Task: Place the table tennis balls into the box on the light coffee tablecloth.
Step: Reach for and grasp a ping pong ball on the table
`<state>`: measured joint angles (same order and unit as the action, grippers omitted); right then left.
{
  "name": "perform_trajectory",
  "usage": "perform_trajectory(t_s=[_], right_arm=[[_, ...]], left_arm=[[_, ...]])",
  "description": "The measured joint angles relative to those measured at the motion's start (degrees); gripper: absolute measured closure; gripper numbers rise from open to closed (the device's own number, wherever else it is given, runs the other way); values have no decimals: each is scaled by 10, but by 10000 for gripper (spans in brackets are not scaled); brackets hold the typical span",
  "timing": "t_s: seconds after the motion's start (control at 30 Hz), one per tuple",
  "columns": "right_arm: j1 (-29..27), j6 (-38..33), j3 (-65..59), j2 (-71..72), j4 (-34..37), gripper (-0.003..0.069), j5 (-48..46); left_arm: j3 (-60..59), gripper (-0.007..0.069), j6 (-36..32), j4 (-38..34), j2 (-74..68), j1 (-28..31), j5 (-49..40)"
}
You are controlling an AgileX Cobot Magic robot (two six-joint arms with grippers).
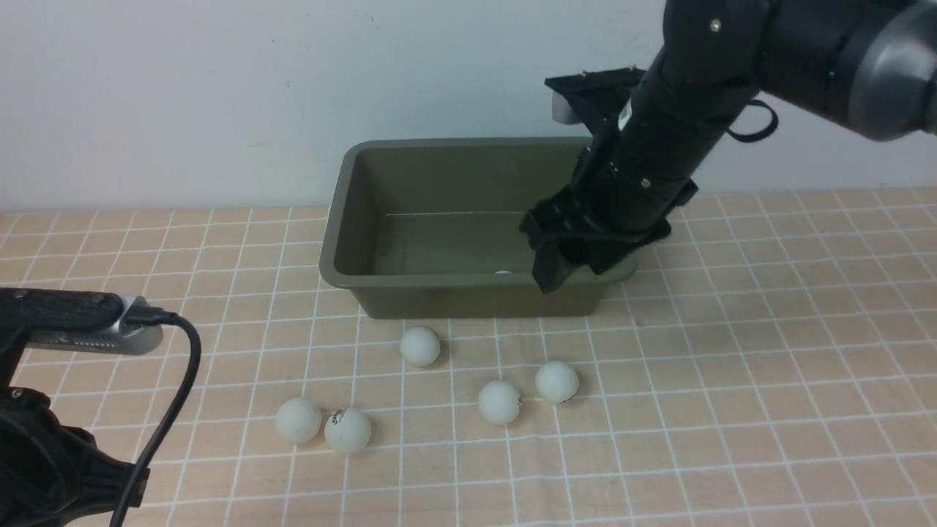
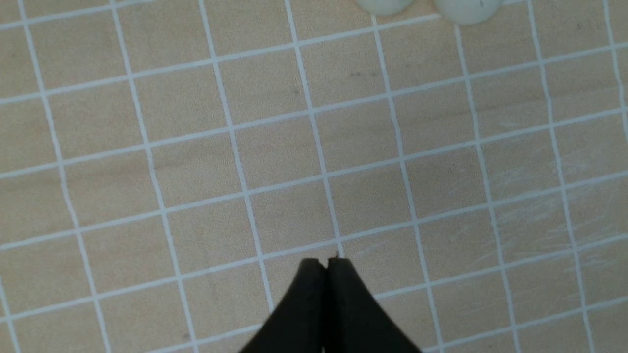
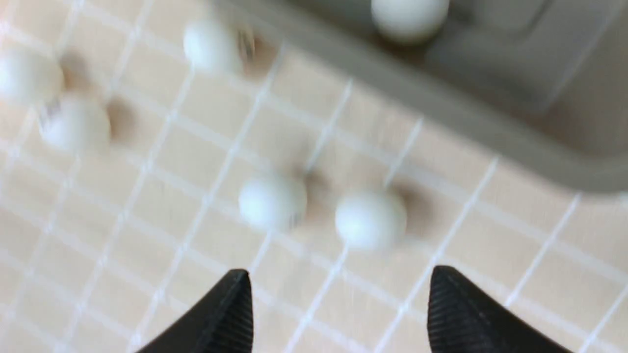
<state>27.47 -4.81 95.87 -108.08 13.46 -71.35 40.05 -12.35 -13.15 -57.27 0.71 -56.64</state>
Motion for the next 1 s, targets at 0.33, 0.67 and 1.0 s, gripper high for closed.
perform_trajectory(t_s=[0.33,0.67,1.0], right_arm=[[74,-144,-108,12,-34,223,3],[89,-153,-108,-20,-101,223,85],[89,-153,-108,-57,-139,223,126]], left_arm=[[0,693,0,0,0,0,1],[0,693,0,-1,0,0,1],[0,693,0,-1,0,0,1]])
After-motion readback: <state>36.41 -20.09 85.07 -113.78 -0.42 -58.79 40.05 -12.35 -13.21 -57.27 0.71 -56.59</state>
